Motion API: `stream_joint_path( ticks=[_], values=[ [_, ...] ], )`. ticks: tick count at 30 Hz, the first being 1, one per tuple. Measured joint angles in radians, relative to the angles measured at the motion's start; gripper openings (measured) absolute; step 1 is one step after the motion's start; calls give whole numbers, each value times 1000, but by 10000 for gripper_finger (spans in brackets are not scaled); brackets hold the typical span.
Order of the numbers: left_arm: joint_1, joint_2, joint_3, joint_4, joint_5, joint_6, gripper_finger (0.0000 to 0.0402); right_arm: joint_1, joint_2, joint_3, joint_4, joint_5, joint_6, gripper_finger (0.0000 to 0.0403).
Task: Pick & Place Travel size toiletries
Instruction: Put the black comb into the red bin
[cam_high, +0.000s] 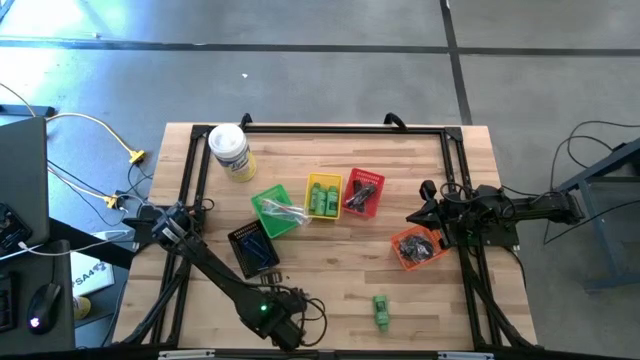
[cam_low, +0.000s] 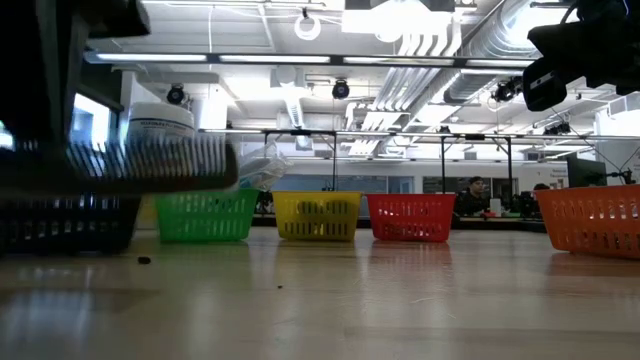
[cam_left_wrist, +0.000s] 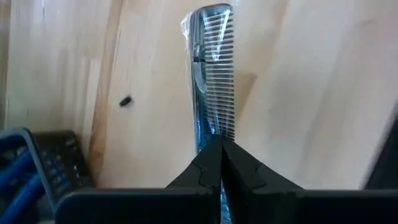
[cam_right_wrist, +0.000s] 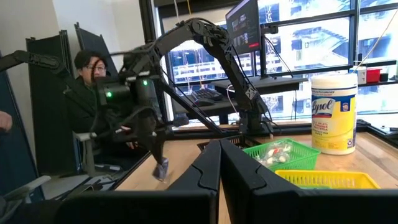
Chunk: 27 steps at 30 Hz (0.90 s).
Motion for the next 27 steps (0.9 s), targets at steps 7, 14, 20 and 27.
stream_joint_path(
  ticks=[7, 14, 20, 27],
  values=[
    [2, -2, 55, -11, -21, 51, 0, 0, 0, 0, 0, 0, 0, 2],
    [2, -3, 55, -23, -29, 101, 0, 0, 0, 0, 0, 0, 0, 2],
    [2, -20, 56, -16, -25, 202, 0, 0, 0, 0, 0, 0, 14, 2],
    [2, -115, 56, -21, -82, 275, 0, 0, 0, 0, 0, 0, 18, 2]
  ],
)
